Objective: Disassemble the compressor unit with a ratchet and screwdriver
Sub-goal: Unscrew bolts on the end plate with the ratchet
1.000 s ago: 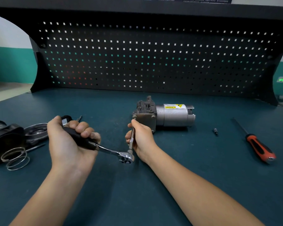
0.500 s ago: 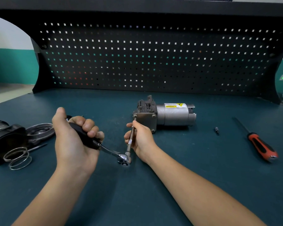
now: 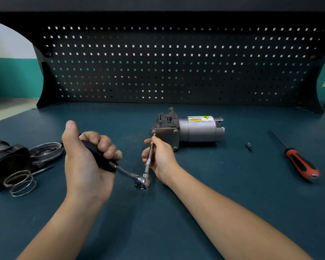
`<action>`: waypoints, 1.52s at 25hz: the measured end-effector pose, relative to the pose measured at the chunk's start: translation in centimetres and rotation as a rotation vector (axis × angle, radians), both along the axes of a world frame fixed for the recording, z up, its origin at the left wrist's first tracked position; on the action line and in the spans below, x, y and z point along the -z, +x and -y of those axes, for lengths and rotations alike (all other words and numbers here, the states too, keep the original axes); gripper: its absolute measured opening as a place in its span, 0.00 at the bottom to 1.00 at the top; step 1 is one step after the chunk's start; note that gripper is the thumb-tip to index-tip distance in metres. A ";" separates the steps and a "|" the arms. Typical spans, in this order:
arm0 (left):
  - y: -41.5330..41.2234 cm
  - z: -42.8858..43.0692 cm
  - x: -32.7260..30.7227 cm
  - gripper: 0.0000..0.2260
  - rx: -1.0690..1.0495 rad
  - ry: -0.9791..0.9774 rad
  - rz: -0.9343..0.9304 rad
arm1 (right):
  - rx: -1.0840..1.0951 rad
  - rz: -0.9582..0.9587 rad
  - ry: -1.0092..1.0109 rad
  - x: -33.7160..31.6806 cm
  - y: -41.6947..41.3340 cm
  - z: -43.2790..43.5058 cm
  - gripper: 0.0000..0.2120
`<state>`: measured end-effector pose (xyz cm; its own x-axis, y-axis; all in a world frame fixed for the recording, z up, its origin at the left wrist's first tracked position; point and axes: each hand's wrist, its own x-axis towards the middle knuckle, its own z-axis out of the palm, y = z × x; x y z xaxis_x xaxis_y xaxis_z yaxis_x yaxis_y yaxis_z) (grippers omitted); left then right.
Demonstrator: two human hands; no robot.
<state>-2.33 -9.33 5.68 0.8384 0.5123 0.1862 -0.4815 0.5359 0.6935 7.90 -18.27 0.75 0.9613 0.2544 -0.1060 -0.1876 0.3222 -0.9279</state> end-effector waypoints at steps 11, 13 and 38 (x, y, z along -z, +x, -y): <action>0.2 0.6 0.2 0.17 -0.045 0.043 0.071 | 0.028 -0.059 0.029 -0.6 -0.1 -0.1 0.14; 0.2 1.1 0.2 0.14 -0.063 0.073 0.103 | 0.052 -0.119 0.067 -1.0 -0.1 -0.3 0.13; 3.3 0.6 0.6 0.20 -0.178 0.225 0.064 | 0.239 1.001 -1.462 -0.4 4.7 4.5 0.27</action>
<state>0.98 -9.98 5.12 0.7219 0.5898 0.3618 -0.6010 0.2754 0.7503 12.58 -22.80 1.18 0.7928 0.3571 0.4939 0.4931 -0.8521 -0.1755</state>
